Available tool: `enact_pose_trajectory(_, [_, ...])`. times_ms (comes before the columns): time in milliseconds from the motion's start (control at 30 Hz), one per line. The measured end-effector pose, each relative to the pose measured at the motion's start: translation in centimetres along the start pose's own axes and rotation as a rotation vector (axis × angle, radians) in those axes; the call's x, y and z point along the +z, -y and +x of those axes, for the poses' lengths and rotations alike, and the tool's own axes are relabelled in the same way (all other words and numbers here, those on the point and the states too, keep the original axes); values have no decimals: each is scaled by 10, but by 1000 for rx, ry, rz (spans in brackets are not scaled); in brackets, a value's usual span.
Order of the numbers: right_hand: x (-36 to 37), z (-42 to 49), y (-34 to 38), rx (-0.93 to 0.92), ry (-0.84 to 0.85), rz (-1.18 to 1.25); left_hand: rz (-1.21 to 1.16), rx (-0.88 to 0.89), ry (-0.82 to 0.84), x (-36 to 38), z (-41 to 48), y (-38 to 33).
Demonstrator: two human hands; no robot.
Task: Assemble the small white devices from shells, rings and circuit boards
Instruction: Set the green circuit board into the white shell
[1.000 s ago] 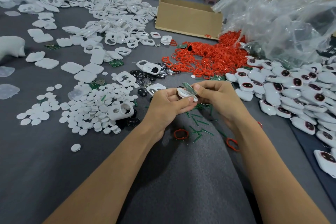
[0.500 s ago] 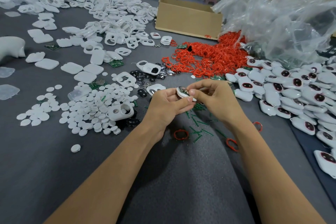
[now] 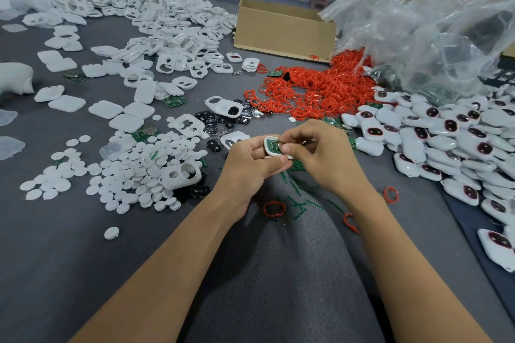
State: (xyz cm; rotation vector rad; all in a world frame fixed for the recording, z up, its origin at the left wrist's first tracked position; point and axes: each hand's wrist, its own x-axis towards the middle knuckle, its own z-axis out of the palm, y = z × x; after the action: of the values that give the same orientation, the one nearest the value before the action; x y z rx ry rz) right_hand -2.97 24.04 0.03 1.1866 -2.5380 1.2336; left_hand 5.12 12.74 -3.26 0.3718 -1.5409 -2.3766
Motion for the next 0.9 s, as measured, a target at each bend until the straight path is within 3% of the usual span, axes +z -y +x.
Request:
enact_pose_trajectory(233, [4, -1, 1, -128, -22, -123, -75, -49, -8, -1, 3, -3])
enact_pose_trajectory(900, [5, 18, 25, -66, -64, -91, 81, 59, -148, 8, 1, -2])
